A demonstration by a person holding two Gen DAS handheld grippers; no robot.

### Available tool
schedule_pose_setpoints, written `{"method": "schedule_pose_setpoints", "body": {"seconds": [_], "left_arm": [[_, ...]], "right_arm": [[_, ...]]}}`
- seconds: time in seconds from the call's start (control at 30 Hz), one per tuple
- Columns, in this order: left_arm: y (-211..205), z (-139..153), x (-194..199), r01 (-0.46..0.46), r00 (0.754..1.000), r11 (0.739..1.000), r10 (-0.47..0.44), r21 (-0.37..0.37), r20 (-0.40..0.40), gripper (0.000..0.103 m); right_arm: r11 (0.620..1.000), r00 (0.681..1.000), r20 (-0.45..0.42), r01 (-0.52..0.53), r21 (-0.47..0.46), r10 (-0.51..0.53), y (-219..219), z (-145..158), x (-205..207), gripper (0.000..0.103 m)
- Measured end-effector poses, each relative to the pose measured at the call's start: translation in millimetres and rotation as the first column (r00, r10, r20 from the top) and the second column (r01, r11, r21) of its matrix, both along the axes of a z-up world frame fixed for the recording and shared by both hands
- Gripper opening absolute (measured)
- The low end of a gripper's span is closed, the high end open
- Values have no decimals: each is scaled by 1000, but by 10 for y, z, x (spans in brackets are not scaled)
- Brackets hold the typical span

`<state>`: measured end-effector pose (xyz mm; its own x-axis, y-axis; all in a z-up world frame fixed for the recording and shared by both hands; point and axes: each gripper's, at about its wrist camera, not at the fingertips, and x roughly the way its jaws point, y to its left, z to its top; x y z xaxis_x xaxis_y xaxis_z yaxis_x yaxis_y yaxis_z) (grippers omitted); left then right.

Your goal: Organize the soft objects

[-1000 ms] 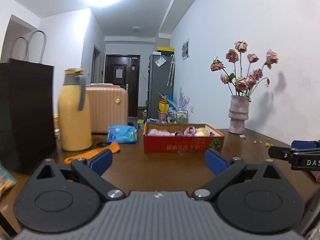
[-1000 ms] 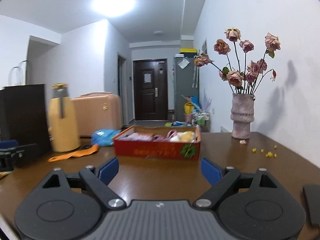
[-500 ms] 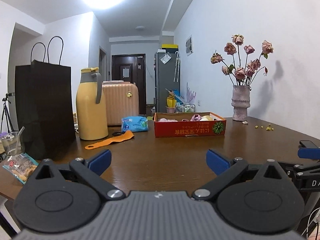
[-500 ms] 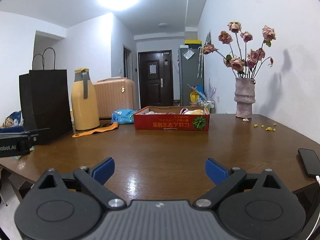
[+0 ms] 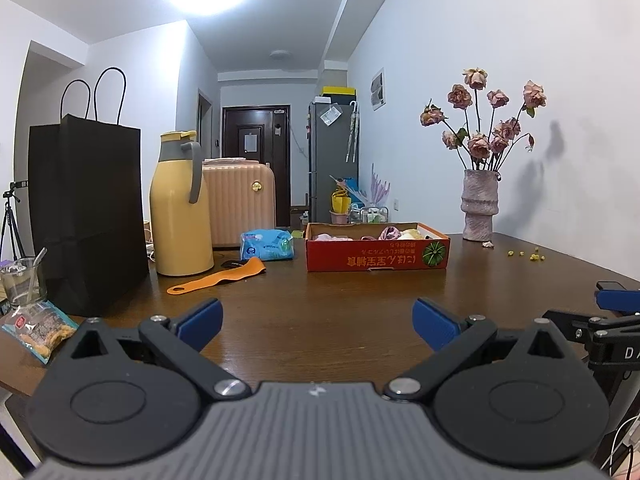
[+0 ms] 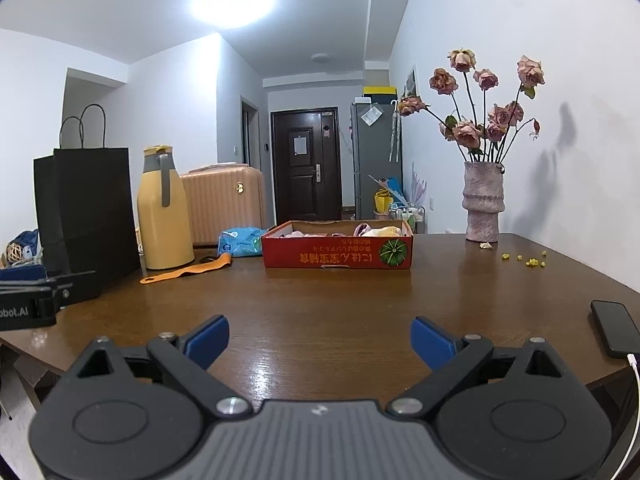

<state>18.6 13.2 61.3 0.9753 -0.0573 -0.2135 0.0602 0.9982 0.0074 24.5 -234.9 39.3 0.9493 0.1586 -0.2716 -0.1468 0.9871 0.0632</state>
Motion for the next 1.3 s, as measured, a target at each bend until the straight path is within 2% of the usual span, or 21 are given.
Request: {"method": "schedule_pose_setpoints", "body": {"seconds": [0.67,0.93,1.3], "left_arm": [[22,12,16,-7,1000,1000,7,1,11,103],[26,3,23,-14,1000,1000,14,2,9,103],[31,-2,28,-15,1000,1000,15,3,8,103]], "right_arm": [[1000,999,51,-9,12,8,19,34,-52,98],[1000,1000,30,-2,8,1,13,8,-21,98],[1000,998,55,-15,-9,15,51,22,-52,98]]}}
